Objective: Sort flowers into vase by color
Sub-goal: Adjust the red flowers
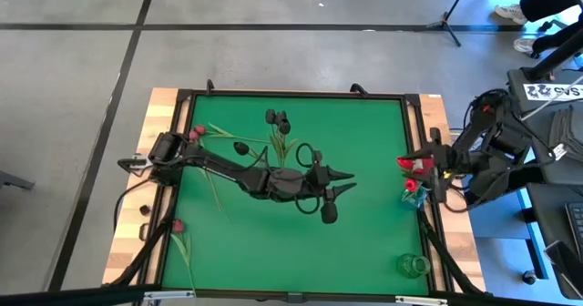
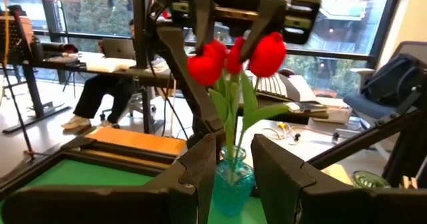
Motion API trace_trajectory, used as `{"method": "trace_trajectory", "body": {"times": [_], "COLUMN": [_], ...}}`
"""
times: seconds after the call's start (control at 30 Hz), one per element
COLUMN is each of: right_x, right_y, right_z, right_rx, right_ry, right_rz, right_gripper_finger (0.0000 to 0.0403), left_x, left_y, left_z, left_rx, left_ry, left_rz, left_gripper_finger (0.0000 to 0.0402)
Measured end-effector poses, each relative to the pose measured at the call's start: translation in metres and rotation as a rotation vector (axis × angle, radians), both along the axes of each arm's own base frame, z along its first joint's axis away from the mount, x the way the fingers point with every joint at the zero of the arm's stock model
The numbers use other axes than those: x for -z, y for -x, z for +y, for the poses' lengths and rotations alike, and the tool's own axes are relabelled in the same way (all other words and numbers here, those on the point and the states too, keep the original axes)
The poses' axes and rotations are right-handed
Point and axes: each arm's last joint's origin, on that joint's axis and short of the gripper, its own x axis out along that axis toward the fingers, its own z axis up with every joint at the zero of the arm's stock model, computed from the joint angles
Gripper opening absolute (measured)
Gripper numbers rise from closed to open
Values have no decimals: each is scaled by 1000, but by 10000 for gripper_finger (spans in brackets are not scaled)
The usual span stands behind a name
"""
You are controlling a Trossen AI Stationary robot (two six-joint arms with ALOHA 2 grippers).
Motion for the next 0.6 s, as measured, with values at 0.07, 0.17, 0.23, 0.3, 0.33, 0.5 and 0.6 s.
{"method": "trace_trajectory", "body": {"times": [0.07,0.17,0.23,0.3,0.33,0.5,0.6], "right_x": [0,-1,-4,-8,-12,-28,-29], "right_y": [1,2,2,4,4,6,4], "right_z": [-4,-7,-9,-12,-13,-14,-7], "right_rx": [4,19,35,45,49,-23,-103], "right_ry": [-11,-2,8,8,-6,-82,-103], "right_rz": [9,-11,-54,-90,-107,-142,-109], "right_gripper_finger": [216,216,216,216,216,216,216], "left_x": [0,0,0,0,0,-1,-1], "left_y": [0,0,1,1,1,5,7], "left_z": [-1,-2,-3,-5,-7,-19,-28], "left_rx": [3,4,7,11,14,40,60], "left_ry": [-1,0,0,0,0,-31,-50], "left_rz": [2,0,1,2,1,4,8], "left_gripper_finger": [96,96,96,96,96,96,96]}}
